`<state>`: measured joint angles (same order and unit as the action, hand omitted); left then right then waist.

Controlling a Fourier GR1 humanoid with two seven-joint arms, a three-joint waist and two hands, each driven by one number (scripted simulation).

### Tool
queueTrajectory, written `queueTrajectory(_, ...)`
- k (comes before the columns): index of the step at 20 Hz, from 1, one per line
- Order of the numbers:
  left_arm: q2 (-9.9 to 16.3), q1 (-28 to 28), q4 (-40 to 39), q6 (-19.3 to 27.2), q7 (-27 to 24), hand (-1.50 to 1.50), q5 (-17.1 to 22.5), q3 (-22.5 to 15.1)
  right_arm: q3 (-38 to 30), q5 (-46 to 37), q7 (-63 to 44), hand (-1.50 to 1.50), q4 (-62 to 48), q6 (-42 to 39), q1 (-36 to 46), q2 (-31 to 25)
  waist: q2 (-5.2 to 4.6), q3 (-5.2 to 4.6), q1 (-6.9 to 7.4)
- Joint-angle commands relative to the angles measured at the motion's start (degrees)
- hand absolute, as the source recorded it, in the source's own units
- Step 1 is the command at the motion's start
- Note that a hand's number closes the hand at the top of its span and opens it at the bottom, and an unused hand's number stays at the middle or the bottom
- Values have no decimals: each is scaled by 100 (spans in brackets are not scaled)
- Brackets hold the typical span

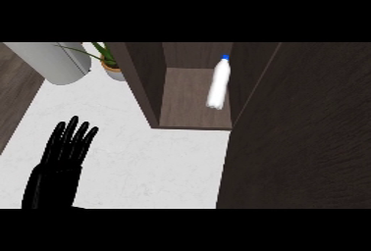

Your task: Pick up the bottled water, place it into the cabinet and close the cabinet

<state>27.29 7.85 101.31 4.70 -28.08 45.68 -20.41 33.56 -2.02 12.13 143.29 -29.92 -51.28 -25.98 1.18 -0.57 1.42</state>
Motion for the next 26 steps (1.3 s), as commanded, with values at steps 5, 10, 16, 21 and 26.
queueTrajectory(5, 577, 488, 295, -536, 50, -150, 468, 567, 1202, -747, -927, 150, 833, 42, 600, -47, -42, -24, 196)
queueTrajectory(10, 797, 782, 392, -908, 6, -150, 641, 744, 1666, -260, -878, 150, 370, 396, 692, 400, -90, -20, 360)
queueTrajectory(16, 1050, 878, 332, -1329, 37, -150, 850, 968, 1632, -79, -1062, 150, 351, 301, 1088, 303, -186, -33, 593)
queueTrajectory(21, 1211, 860, 401, -1550, 111, -150, 907, 1022, 1425, 53, -1365, 150, 235, 360, 1438, 300, -263, -42, 771)
queueTrajectory(26, 1389, 911, 436, -1745, 145, -150, 962, 1141, 1255, 130, -1497, 150, 175, 288, 1796, 249, -284, -57, 1007)
